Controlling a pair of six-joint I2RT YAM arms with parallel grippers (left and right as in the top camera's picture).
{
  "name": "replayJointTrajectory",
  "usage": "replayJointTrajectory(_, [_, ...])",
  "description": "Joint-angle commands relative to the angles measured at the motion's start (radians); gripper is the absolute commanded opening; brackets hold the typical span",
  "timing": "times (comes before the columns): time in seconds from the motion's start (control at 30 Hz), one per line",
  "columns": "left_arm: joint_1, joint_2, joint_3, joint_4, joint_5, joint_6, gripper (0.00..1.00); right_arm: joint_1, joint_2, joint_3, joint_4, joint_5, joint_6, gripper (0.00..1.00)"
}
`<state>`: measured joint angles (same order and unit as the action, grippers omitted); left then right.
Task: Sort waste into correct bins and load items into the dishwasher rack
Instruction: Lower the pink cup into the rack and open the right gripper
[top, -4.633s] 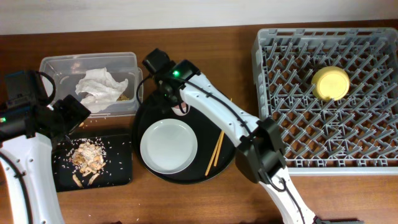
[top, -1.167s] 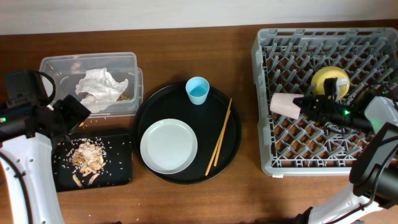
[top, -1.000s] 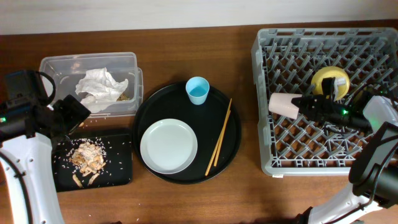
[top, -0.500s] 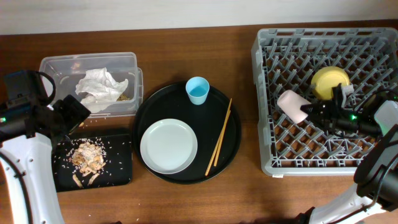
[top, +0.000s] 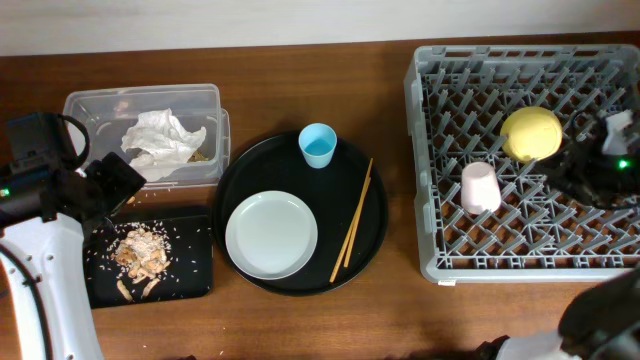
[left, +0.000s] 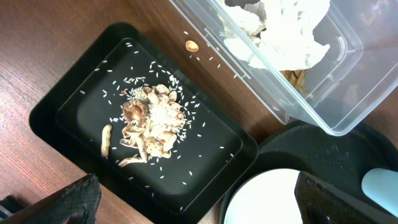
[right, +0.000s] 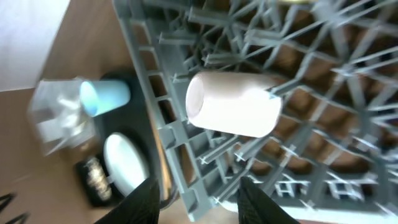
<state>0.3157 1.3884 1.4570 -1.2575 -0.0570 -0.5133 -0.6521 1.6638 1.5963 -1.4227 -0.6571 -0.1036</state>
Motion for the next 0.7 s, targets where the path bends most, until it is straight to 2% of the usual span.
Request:
replayJointTrajectory(0.0, [0.005,-0.013,0.008,-0.001,-0.003,0.006,0.99,0.066,-0.072,0.013,0.032,0.138,0.126,0.42])
replayJointTrajectory(0.17, [0.005,-0.013,0.008,-0.001,-0.003,0.006,0.99,0.226,-0.06,0.012,0.13,0.24,0.191,0.41])
replayJointTrajectory(0.3, [0.005,-0.013,0.008,-0.001,-0.003,0.006,0.99,0.364,-0.006,0.012,0.166,0.454,0.291,0.14])
replayJointTrajectory(0.37, [0.005,-0.013,0.008,-0.001,-0.003,0.006,0.99,0.412,0.04,0.012,0.166,0.513,0.304,0.04])
replayJointTrajectory(0.67, [0.005,-0.013,0.008,-0.001,-0.003,0.006,0.99,0.449,0.234,0.012,0.175,0.515,0.304,0.04])
